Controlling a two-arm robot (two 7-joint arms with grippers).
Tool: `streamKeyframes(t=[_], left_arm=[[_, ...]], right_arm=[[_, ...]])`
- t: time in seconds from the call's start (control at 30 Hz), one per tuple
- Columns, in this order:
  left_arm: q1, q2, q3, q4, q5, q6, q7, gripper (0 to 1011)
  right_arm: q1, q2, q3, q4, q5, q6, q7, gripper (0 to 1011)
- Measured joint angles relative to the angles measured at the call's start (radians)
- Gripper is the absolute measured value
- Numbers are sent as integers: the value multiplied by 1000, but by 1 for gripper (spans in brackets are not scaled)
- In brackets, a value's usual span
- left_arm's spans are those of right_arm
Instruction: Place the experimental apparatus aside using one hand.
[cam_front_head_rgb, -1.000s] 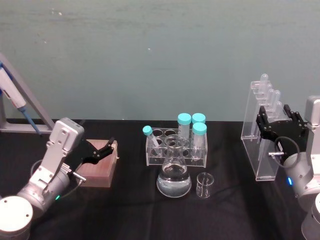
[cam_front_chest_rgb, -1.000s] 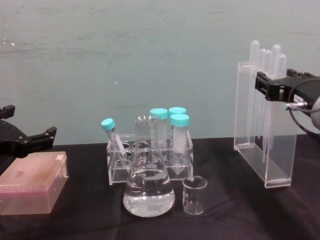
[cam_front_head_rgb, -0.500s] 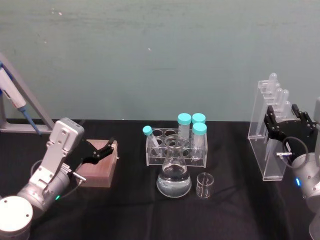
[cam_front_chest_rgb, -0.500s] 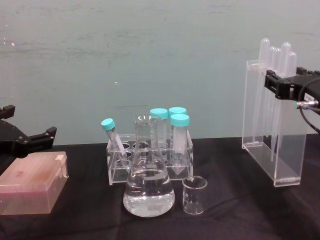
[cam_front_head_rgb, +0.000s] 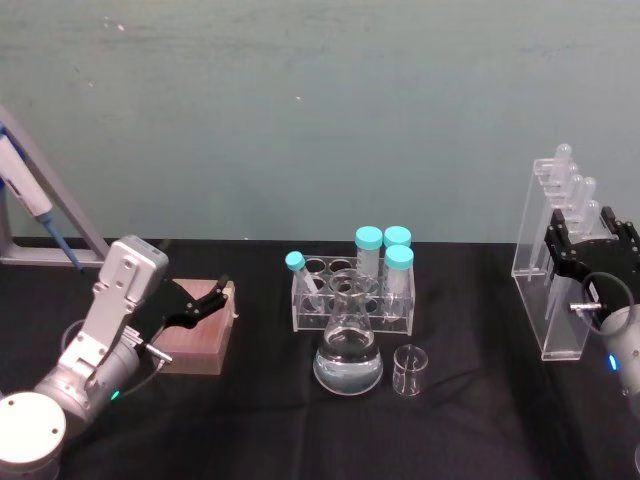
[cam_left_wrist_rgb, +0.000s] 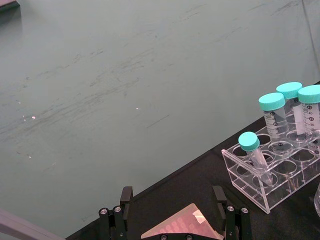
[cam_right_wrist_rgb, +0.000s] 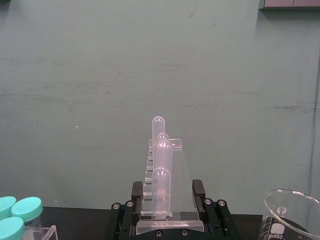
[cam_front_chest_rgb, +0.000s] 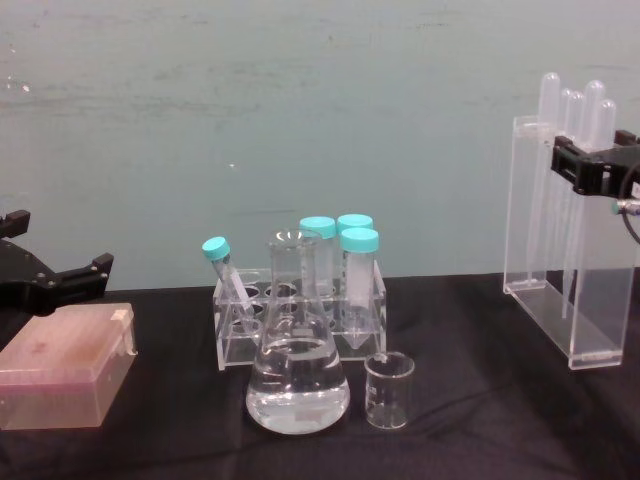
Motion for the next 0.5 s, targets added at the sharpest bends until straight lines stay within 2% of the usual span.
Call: streamKeyframes(t=[0.5], left_arm=[[0, 0, 0, 0, 0, 0, 0, 1000]], right_arm=[[13, 17, 23, 16, 10, -10, 7, 599]])
